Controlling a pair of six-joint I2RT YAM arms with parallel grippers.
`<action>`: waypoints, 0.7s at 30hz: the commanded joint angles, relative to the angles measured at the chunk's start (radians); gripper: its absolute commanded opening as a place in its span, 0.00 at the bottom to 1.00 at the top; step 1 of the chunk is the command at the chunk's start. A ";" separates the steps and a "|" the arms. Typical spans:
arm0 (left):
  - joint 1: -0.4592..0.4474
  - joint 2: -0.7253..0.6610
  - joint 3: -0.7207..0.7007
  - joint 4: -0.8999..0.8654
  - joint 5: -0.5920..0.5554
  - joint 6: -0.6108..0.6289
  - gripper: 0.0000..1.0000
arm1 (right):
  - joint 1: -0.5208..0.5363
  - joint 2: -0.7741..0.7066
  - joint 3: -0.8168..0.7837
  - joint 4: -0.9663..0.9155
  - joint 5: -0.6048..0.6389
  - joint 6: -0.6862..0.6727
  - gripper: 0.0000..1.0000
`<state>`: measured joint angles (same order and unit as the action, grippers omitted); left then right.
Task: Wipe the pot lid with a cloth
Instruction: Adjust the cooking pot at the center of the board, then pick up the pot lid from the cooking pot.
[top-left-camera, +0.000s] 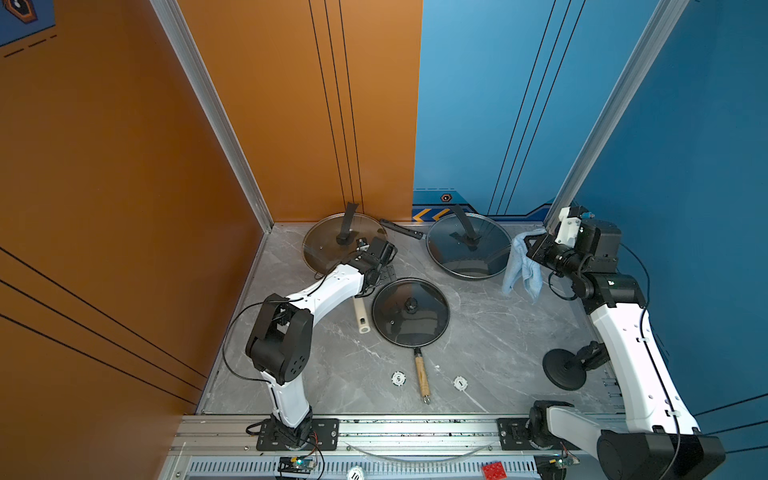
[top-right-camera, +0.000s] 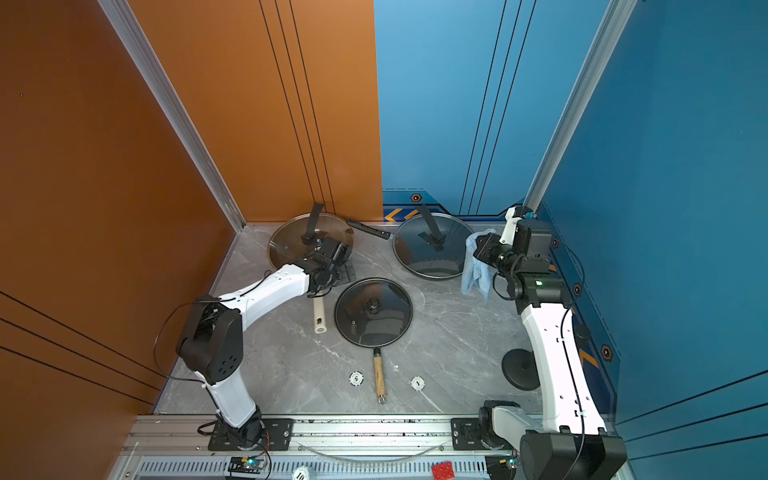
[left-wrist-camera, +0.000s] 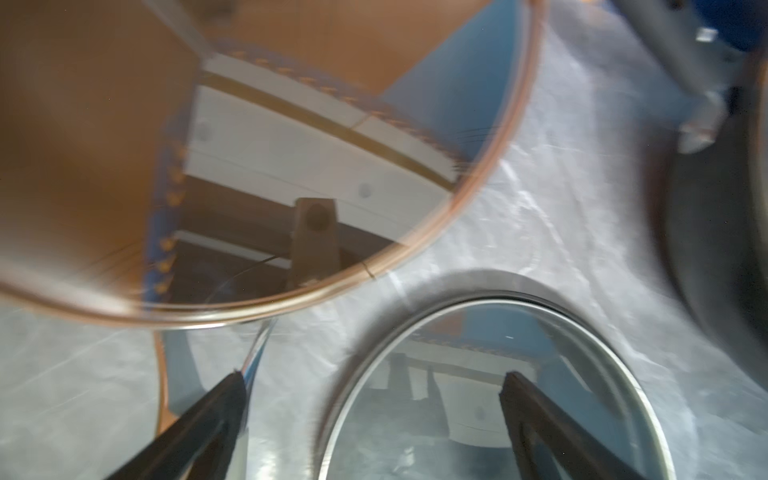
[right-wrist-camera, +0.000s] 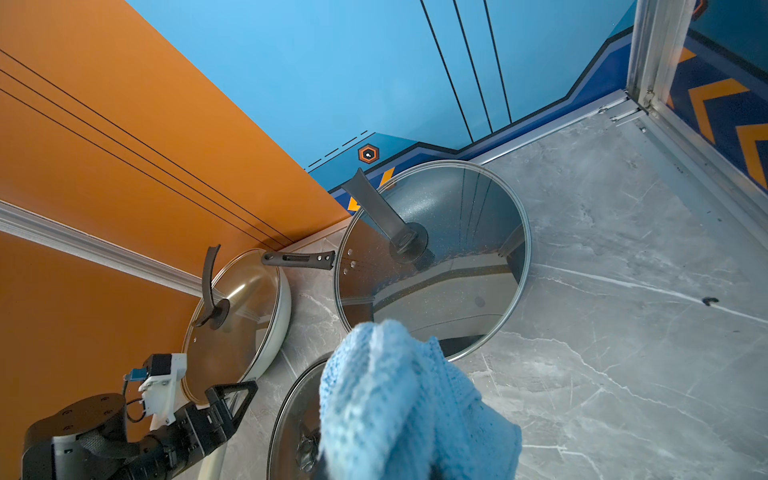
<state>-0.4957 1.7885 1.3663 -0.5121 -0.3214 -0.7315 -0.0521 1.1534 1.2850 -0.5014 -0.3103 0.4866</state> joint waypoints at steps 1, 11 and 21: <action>0.002 -0.042 0.010 -0.086 -0.059 0.062 0.98 | -0.004 -0.014 -0.011 0.016 0.020 -0.008 0.06; -0.185 0.040 0.098 0.017 0.060 0.268 0.98 | -0.004 -0.030 -0.039 0.031 0.028 -0.001 0.06; -0.292 0.079 0.047 0.037 0.125 0.210 0.98 | -0.013 -0.052 -0.050 0.015 0.034 -0.010 0.07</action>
<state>-0.7521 1.8587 1.4204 -0.4709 -0.2111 -0.5236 -0.0570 1.1145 1.2434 -0.4938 -0.2874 0.4866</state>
